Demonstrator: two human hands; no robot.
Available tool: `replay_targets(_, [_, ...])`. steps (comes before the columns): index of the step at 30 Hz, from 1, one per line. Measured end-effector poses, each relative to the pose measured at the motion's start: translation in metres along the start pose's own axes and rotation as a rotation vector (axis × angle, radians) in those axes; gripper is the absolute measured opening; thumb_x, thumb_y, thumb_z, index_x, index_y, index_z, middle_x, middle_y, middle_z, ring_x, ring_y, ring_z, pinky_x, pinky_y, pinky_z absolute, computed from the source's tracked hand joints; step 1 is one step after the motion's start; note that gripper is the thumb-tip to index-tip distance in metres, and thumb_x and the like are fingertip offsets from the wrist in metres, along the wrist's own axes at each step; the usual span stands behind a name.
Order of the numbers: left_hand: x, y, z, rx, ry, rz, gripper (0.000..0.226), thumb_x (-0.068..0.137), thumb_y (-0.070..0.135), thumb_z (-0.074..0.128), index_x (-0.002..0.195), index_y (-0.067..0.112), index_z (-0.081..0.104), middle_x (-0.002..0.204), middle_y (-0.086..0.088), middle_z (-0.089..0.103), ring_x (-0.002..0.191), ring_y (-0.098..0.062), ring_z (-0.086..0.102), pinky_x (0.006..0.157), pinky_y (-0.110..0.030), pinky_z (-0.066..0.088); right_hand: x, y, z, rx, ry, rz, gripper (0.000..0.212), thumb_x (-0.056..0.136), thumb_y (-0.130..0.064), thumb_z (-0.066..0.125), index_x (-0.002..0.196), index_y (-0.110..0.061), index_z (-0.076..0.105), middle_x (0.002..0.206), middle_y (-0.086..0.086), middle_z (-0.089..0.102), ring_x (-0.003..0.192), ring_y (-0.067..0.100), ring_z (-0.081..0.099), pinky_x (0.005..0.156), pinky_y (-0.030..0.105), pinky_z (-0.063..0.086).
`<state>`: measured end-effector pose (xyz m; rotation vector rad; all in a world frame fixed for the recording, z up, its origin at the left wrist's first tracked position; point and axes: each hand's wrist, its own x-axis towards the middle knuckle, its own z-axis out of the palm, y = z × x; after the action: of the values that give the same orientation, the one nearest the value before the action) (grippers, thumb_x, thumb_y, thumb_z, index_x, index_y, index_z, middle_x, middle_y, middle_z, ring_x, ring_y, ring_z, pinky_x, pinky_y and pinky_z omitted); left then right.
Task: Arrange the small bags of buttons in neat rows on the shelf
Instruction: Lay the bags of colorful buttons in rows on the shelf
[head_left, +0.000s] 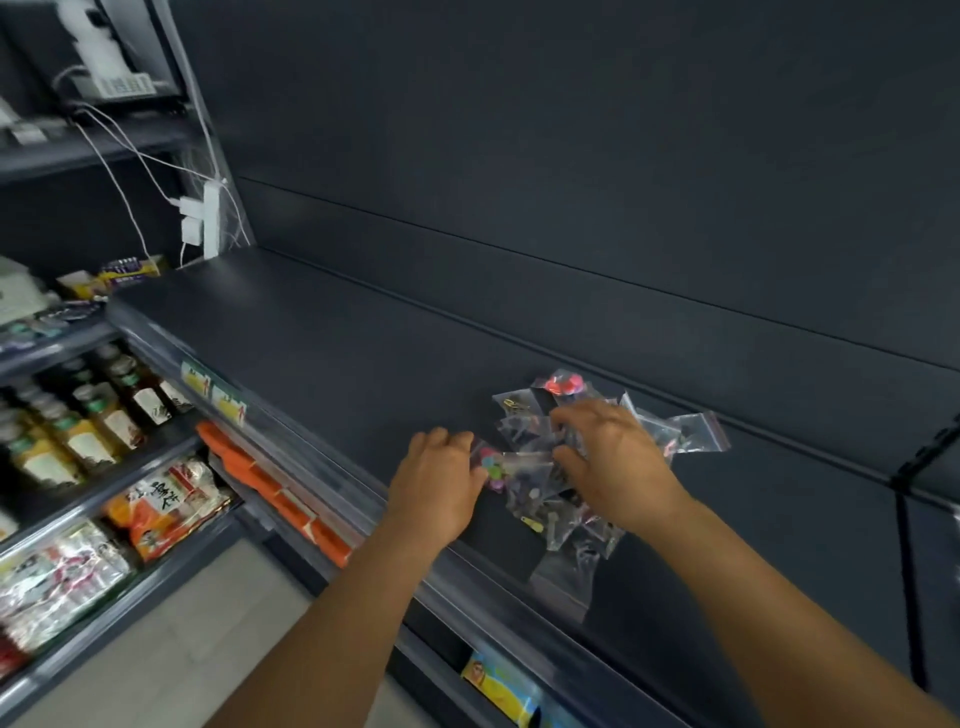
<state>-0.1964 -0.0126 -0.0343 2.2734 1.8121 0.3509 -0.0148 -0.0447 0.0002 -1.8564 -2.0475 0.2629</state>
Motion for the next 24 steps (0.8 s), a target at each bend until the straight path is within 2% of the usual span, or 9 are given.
replay_targets(3, [0.014,-0.001,0.003,-0.101,-0.013,-0.049,0.045,0.090,0.032,0.060,0.131,0.014,0.051,0.116,-0.008,0.056,0.113,-0.025,0.048,0.090,-0.035,0.045,0.016,0.003,0.002,0.005,0.001,0.009,0.039,0.094,-0.022,0.051,0.133,-0.018,0.050,0.138,0.001,0.049,0.130,0.019,0.039,0.109,0.026,0.028])
replay_targets(7, [0.030,-0.008,0.002,-0.297,-0.084,-0.119,0.021,0.085,0.025,0.067,0.102,0.014,0.065,0.094,0.000,0.069,0.089,-0.019,0.063,0.078,-0.034,0.052,0.037,0.007,0.008,0.019,0.001,0.036,0.036,0.093,-0.018,0.051,0.129,-0.015,0.054,0.134,0.004,0.053,0.125,0.024,0.044,0.105,0.028,0.031])
replay_targets(9, [0.035,-0.011,-0.001,-0.337,-0.080,-0.102,0.009,0.086,0.023,0.066,0.092,0.017,0.068,0.084,0.008,0.066,0.086,-0.015,0.064,0.077,-0.030,0.052,0.051,0.011,0.009,0.037,0.017,0.069,0.035,0.094,-0.017,0.050,0.128,-0.016,0.056,0.132,0.005,0.054,0.123,0.024,0.046,0.102,0.028,0.033])
replay_targets(11, [0.043,-0.015,-0.005,-0.350,-0.053,-0.078,0.006,0.088,0.022,0.061,0.086,0.020,0.066,0.081,0.010,0.062,0.084,-0.014,0.063,0.075,-0.029,0.051,0.067,0.016,0.011,0.058,0.056,0.108,0.031,0.095,-0.018,0.048,0.124,-0.015,0.059,0.128,0.008,0.058,0.119,0.026,0.050,0.098,0.026,0.035])
replay_targets(14, [0.054,-0.021,-0.012,-0.322,-0.099,-0.043,0.008,0.087,0.030,0.063,0.088,0.023,0.059,0.096,0.004,0.063,0.087,-0.015,0.060,0.078,-0.031,0.050,0.091,0.023,0.011,0.085,0.060,0.237,0.034,0.095,-0.016,0.045,0.128,-0.014,0.056,0.132,0.012,0.055,0.122,0.029,0.049,0.099,0.030,0.037])
replay_targets(18, [0.062,-0.023,-0.015,-0.262,-0.282,0.004,0.041,0.079,0.035,0.074,0.111,0.019,0.055,0.102,0.001,0.063,0.095,-0.017,0.060,0.085,-0.033,0.050,0.114,0.033,0.019,-0.004,-0.091,0.384,0.041,0.095,-0.022,0.045,0.135,-0.018,0.048,0.135,0.011,0.053,0.124,0.031,0.047,0.097,0.035,0.041])
replay_targets(20, [0.065,-0.023,-0.015,-0.286,-0.295,0.026,0.037,0.078,0.030,0.075,0.108,0.015,0.061,0.099,-0.002,0.068,0.091,-0.019,0.064,0.083,-0.035,0.052,0.119,0.030,0.022,-0.062,-0.146,0.429,0.036,0.093,-0.027,0.048,0.128,-0.019,0.051,0.127,0.014,0.059,0.116,0.033,0.052,0.089,0.035,0.043])
replay_targets(24, [0.072,-0.028,-0.017,-0.283,-0.305,0.110,0.011,0.082,0.025,0.072,0.083,0.014,0.073,0.082,-0.005,0.072,0.079,-0.020,0.068,0.076,-0.036,0.056,0.117,0.024,0.020,-0.050,-0.188,0.450,0.027,0.085,-0.025,0.061,0.112,-0.021,0.064,0.116,0.006,0.065,0.102,0.024,0.059,0.080,0.026,0.045])
